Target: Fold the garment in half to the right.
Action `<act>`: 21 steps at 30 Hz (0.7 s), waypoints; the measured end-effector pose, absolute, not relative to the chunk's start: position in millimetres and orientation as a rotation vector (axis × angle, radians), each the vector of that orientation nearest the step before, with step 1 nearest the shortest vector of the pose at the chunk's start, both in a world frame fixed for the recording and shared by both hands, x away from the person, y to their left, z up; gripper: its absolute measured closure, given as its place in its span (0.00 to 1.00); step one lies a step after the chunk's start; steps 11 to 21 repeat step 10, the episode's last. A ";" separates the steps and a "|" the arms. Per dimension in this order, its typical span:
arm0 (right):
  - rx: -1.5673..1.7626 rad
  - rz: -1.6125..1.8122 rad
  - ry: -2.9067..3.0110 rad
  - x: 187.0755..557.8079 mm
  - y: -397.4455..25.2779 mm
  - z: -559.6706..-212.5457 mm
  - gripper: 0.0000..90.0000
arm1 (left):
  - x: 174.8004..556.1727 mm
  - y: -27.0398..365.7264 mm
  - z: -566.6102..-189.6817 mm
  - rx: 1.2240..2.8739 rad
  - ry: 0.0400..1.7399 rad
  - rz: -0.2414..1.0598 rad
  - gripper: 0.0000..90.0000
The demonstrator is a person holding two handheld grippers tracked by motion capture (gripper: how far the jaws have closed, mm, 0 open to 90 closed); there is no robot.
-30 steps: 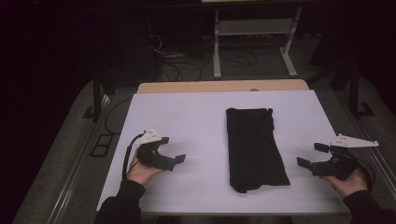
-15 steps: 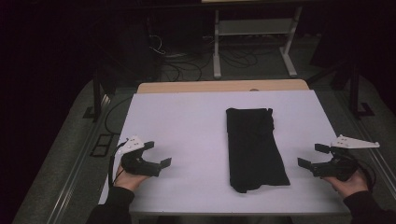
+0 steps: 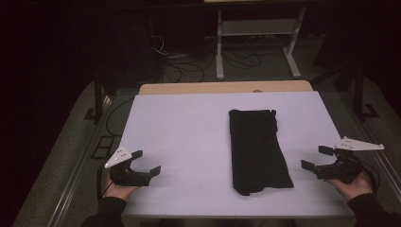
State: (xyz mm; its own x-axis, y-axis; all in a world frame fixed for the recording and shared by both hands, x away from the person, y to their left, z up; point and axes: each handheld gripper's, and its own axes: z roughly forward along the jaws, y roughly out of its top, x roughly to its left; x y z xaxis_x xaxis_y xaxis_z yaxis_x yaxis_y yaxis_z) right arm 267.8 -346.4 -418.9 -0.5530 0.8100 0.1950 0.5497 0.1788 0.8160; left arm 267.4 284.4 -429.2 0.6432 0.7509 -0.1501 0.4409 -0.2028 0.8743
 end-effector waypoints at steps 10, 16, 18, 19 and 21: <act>1.302 1.317 2.181 270.4 -346.7 -421.4 0.00 | 265.1 286.0 -428.6 1.848 0.950 0.372 0.00; 1.302 1.317 2.181 270.4 -346.7 -421.4 0.00 | 265.1 286.0 -428.6 1.848 0.950 0.372 0.00; 1.302 1.317 2.181 270.4 -346.7 -421.4 0.00 | 265.1 286.0 -428.6 1.848 0.950 0.372 0.00; 1.302 1.317 2.181 270.4 -346.7 -421.4 0.00 | 265.1 286.0 -428.6 1.848 0.950 0.372 0.00; 1.302 1.317 2.181 270.4 -346.7 -421.4 0.00 | 265.1 286.0 -428.6 1.848 0.950 0.372 0.00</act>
